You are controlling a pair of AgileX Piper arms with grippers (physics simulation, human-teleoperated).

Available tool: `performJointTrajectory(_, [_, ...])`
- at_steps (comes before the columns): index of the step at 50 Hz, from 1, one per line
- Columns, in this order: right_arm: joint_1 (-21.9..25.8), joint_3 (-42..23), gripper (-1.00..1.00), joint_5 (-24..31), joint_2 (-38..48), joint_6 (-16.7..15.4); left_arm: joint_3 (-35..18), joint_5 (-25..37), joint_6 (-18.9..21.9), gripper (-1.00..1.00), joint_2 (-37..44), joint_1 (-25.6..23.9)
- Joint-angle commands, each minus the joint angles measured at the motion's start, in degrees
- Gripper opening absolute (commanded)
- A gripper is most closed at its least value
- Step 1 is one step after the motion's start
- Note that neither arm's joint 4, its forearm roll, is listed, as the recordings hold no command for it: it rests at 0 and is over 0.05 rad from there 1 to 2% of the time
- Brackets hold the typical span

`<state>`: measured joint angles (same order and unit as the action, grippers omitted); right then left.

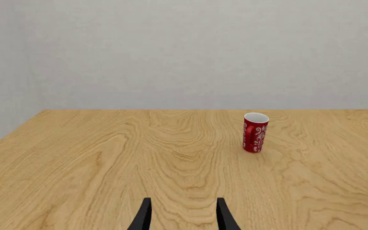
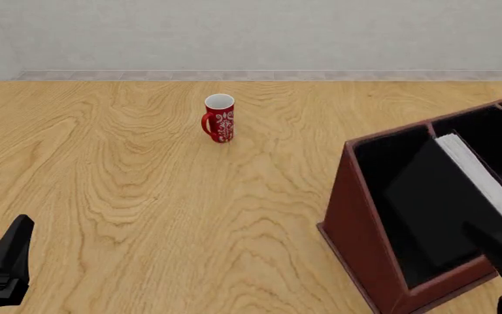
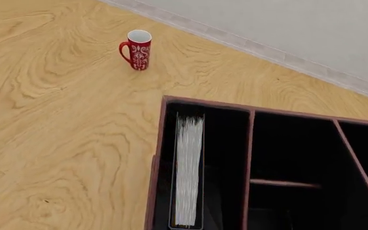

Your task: Pick up the book and place it in the left compartment of the caddy.

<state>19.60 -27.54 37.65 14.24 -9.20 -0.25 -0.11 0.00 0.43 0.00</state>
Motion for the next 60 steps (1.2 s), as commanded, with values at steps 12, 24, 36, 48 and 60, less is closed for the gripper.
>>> performJointTrajectory(12, [-2.5,8.2,-1.0,-12.3,6.4,-0.3,0.0,0.0,0.0,1.0,0.0,0.0])
performJointTrajectory(24, [-3.6,11.7,-1.0,-16.0,8.0,-0.5,0.0,0.0,0.0,1.0,0.0,0.0])
performJointTrajectory(36, [-4.8,15.2,-1.0,-20.4,9.8,-0.7,0.0,0.0,0.0,1.0,0.0,0.0])
performJointTrajectory(48, [-5.8,17.8,-1.0,-22.8,9.9,-1.4,0.0,0.0,0.0,1.0,0.0,0.0])
performJointTrajectory(60, [-6.1,19.8,-1.0,-25.4,10.3,-2.4,0.0,0.0,0.0,1.0,0.0,0.0])
